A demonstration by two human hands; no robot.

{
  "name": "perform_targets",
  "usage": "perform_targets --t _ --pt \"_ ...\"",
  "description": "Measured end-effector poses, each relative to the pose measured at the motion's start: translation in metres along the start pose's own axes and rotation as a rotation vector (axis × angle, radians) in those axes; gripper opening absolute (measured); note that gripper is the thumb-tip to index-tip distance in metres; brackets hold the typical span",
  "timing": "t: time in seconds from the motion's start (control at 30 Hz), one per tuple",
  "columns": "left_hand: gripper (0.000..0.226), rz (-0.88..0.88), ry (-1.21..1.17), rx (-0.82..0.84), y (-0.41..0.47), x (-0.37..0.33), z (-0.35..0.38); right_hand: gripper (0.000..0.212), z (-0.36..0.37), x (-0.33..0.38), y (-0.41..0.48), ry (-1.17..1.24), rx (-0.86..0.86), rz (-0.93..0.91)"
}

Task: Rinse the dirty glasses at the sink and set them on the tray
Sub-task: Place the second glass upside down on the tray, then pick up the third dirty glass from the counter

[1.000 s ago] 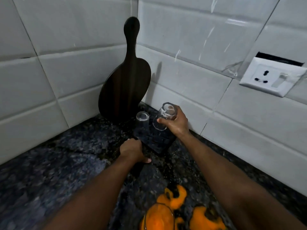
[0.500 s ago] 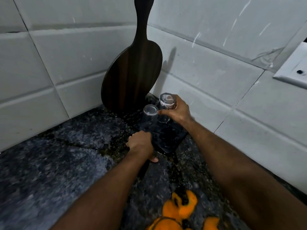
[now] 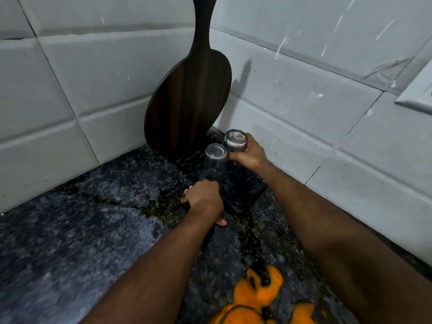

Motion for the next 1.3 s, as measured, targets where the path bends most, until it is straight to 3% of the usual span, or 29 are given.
perform_targets --t 0.13,0.27,0.33,0.4,0.47,0.6,0.77,0.97,1.1,1.2,1.3 --pt "0.078 -0.014 -0.037 0.045 -0.006 0.01 0.004 0.109 -0.005 0.007 -0.014 -0.013 0.022 0.094" --pt "0.086 -0.04 -0.068 0.068 -0.022 0.031 0.008 0.098 -0.02 0.03 -0.062 -0.121 0.0 0.043" --pt "0.072 -0.041 -0.12 0.039 -0.036 0.042 0.008 0.096 -0.016 0.033 -0.088 -0.121 0.039 -0.017" --pt "0.047 -0.011 -0.219 -0.019 -0.048 0.048 0.004 0.077 -0.011 0.031 -0.112 -0.094 0.156 -0.027" --pt "0.028 0.02 -0.303 -0.019 -0.065 0.052 0.003 0.045 -0.004 0.031 -0.139 -0.064 0.332 -0.024" --pt "0.021 0.089 -0.361 0.108 -0.103 0.059 0.0 0.014 0.004 0.04 -0.19 -0.019 0.499 -0.083" --pt "0.032 0.147 -0.344 0.262 -0.158 0.072 -0.008 0.028 0.001 0.052 -0.246 0.048 0.66 -0.102" --pt "0.035 0.117 -0.205 0.489 -0.209 0.078 0.012 0.032 -0.008 0.06 -0.282 0.047 0.703 -0.162" --pt "0.037 0.148 -0.211 0.428 -0.219 0.07 0.02 0.04 -0.015 0.066 -0.298 0.078 0.72 -0.154" --pt "0.037 0.168 -0.196 0.378 -0.225 0.056 0.011 0.034 -0.026 0.071 -0.307 0.119 0.703 -0.183" --pt "0.036 0.237 -0.173 0.316 -0.237 0.025 -0.009 0.06 -0.054 0.065 -0.312 0.161 0.623 -0.249"
Point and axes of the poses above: each hand's wrist, its own y-axis towards the middle knuckle, its own z-axis out of the palm, x = y × z, the point moved 6 cm from there along y, towards the middle knuckle, and after that the axes turned 15 degrees about -z, right-handed, at the moved point
